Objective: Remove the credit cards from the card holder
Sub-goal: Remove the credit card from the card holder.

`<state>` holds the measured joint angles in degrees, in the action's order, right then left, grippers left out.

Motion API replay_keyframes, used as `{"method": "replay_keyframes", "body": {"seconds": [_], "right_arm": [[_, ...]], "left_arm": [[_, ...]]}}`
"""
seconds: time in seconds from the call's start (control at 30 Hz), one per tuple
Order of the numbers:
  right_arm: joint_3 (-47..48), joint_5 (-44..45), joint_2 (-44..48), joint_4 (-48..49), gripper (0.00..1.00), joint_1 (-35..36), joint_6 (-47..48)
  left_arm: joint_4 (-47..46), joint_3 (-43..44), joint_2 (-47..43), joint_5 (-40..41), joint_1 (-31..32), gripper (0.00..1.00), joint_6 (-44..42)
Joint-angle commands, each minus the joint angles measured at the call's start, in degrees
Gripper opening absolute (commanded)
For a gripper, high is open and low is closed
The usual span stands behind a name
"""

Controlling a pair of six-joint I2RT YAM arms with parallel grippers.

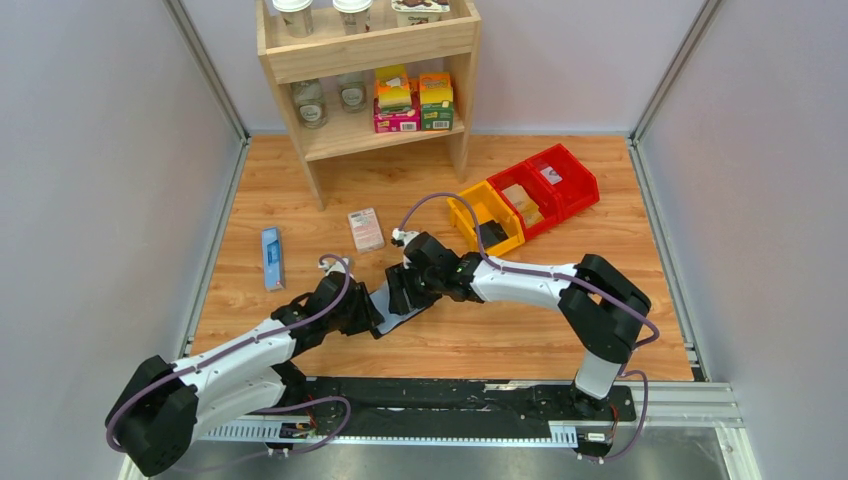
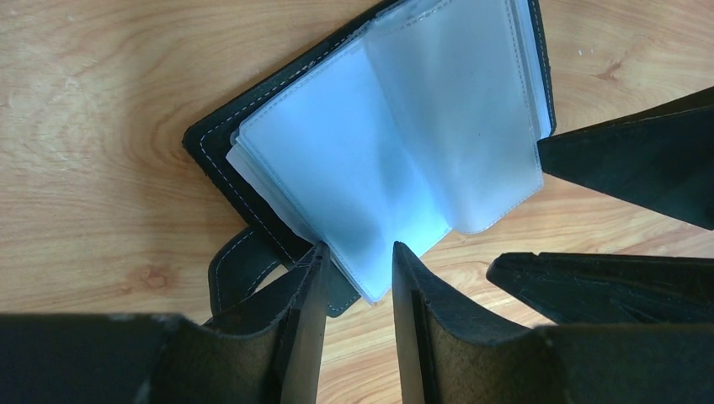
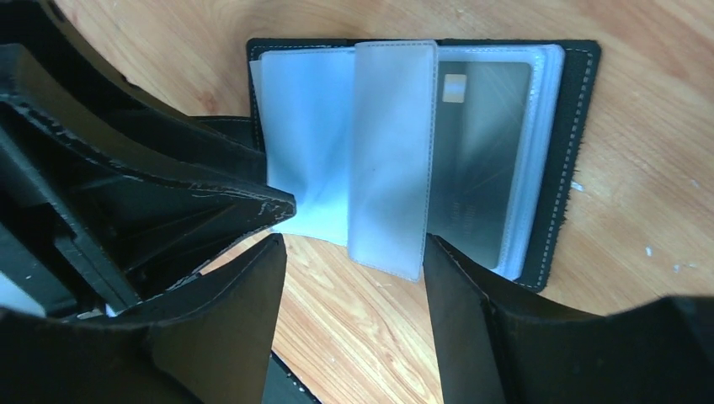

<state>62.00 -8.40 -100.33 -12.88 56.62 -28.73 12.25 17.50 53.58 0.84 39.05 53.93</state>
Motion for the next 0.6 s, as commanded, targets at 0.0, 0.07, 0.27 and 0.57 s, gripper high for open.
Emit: {"method": "replay_keyframes", "body": {"seconds": [0.0,0.07,0.27,0.57], "right_arm": [[1.4,-5.0,0.1,4.9,0.63,0.4,0.8],[0.7,-8.9,0.3,7.9,0.63,0.5,0.3],[0.2,-17.7,-2.1,12.4,0.62,0.5,-2.2],[0.1,-21.0,-8.1,16.9,0.63,0.4,-4.7]], "left_arm": [[-1.8,-1.0,-0.3,-1.7,0.3,0.41,1.2],[-2.3,-1.5,-0.8,-1.6,0.3,0.41,1.9],[-0.3,-3.3,-5.8,1.5,0.3,0.44,4.4],[14.7,-5.5,-26.0,11.4,0.3,0.60,9.6]]}}
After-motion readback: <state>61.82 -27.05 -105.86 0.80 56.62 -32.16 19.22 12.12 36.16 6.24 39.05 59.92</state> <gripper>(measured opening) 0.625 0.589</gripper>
